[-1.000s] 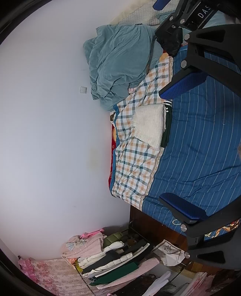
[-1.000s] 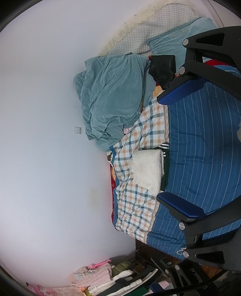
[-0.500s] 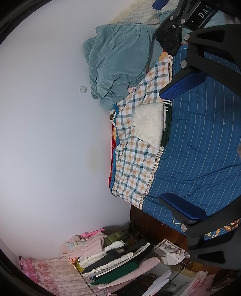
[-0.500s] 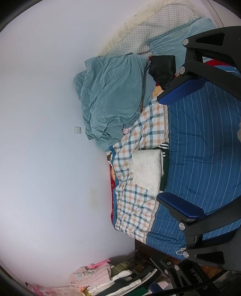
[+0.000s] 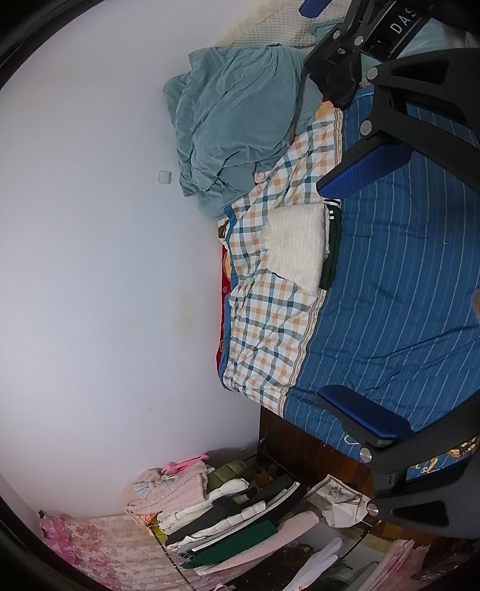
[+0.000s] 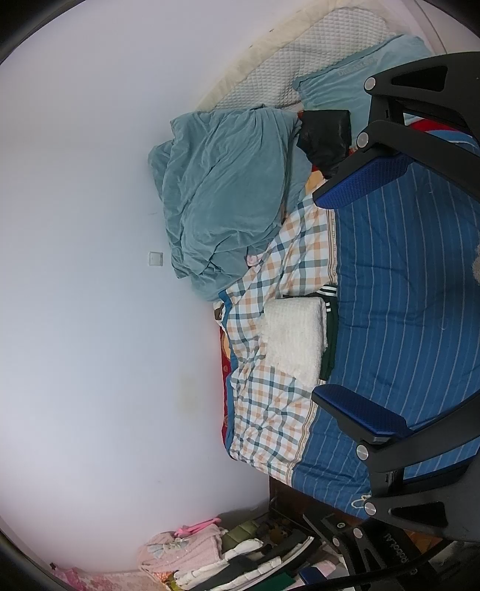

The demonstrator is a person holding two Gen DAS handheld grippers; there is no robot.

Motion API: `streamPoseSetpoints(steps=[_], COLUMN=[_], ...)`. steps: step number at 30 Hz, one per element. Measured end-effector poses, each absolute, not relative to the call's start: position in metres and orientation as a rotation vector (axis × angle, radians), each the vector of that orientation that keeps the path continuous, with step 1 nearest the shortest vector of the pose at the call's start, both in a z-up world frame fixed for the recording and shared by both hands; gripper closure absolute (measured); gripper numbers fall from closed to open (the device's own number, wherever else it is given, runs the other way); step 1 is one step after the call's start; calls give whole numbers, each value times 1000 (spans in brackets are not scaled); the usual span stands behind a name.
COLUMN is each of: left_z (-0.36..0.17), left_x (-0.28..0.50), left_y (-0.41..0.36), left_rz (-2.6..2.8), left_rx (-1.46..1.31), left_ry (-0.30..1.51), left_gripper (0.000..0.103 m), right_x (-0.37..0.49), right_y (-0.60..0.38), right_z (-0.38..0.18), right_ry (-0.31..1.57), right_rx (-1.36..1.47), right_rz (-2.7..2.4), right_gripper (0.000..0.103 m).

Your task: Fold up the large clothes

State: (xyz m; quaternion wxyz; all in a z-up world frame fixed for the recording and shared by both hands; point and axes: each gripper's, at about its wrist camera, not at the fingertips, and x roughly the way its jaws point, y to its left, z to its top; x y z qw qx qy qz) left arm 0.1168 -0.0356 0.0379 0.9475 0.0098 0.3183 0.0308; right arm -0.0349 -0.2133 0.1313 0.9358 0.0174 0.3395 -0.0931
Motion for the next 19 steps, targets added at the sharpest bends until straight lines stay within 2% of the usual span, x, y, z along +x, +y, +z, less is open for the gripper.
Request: streamPoseSetpoints(steps=[19], left_z=[37], left_x=[115], left_y=[-26], left_rz=[51], left_rx=[8], left_ry=[646], left_gripper=[0], right_x=[-39], right_y=[-210], right_z=[130], right_ry=[695], right_rx=[35], right_rz=[-195], right_gripper=[6])
